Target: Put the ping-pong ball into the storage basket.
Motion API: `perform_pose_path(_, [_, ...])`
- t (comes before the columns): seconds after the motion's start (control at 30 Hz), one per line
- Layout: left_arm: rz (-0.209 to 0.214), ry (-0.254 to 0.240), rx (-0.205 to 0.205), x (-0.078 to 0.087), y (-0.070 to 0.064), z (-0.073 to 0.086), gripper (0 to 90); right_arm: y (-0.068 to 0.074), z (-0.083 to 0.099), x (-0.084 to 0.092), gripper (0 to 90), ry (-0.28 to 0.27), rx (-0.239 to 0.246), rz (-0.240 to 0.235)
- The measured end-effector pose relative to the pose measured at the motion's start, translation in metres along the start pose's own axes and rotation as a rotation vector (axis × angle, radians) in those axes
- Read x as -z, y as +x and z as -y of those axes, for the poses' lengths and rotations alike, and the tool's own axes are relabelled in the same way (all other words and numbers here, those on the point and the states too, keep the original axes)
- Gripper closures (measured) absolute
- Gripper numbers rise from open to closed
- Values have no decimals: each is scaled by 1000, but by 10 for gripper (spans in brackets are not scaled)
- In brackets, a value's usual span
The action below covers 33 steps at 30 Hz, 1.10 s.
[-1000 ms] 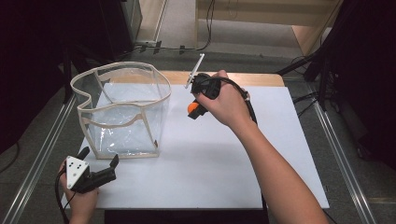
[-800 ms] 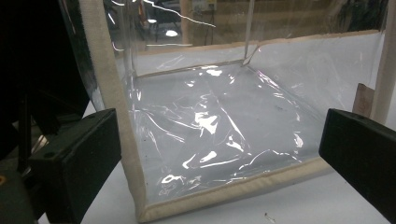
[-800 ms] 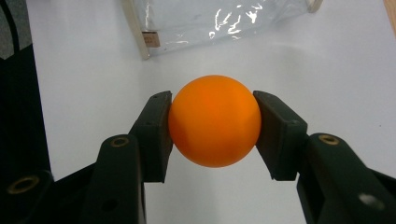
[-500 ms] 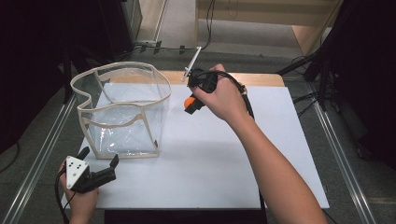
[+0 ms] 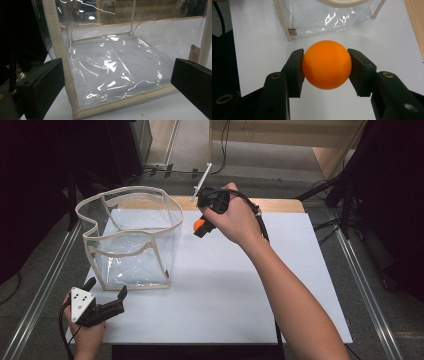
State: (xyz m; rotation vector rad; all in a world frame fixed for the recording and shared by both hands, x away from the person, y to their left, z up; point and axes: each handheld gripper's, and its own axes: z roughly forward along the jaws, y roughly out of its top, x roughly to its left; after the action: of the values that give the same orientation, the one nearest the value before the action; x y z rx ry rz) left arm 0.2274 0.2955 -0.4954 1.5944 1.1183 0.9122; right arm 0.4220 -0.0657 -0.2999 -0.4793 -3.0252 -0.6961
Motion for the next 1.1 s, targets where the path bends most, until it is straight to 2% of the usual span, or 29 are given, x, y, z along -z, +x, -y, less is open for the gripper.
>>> perform_pose_path(1.1, [1,-1,0,0,0,0,0,-2,-28,13,484,-3,25,11])
